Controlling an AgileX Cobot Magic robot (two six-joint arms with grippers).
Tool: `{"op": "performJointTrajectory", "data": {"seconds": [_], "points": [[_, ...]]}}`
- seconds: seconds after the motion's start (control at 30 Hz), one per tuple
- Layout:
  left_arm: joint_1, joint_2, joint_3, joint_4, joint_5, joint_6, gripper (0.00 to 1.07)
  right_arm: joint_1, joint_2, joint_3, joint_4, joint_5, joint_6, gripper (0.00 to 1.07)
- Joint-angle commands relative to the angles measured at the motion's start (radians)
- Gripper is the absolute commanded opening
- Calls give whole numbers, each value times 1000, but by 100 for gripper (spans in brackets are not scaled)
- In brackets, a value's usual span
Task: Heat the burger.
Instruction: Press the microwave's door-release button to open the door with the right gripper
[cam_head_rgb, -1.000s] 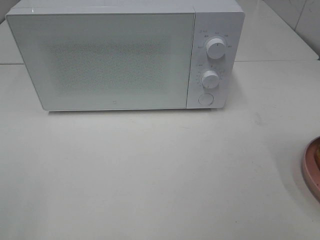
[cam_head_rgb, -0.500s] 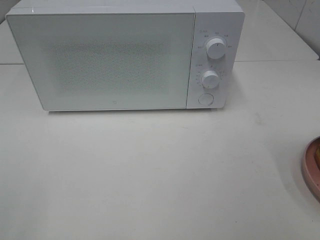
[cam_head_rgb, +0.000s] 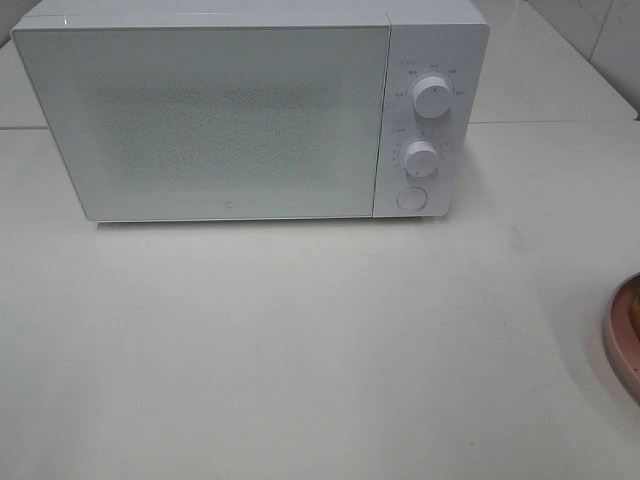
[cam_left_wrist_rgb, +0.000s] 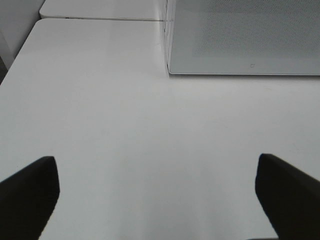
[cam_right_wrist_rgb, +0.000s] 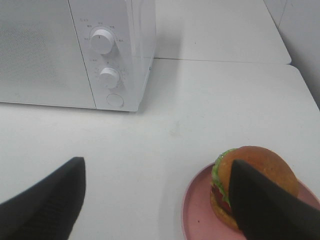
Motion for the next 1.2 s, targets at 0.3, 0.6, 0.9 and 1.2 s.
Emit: {"op": "performJointTrajectory", "data": {"seconds": [0.3, 0.6, 0.9, 1.2], "points": [[-7, -22, 3, 3, -15, 0, 100, -6, 200, -7, -4, -229, -7, 76], [-7, -22, 3, 3, -15, 0, 100, -6, 376, -7, -4, -411, -9, 76], [-7, -22, 3, 3, -15, 0, 100, -6, 569, -7, -4, -603, -9, 76], [-7, -22, 3, 3, -15, 0, 100, -6, 749, -7, -4, -757, -9, 76]]}}
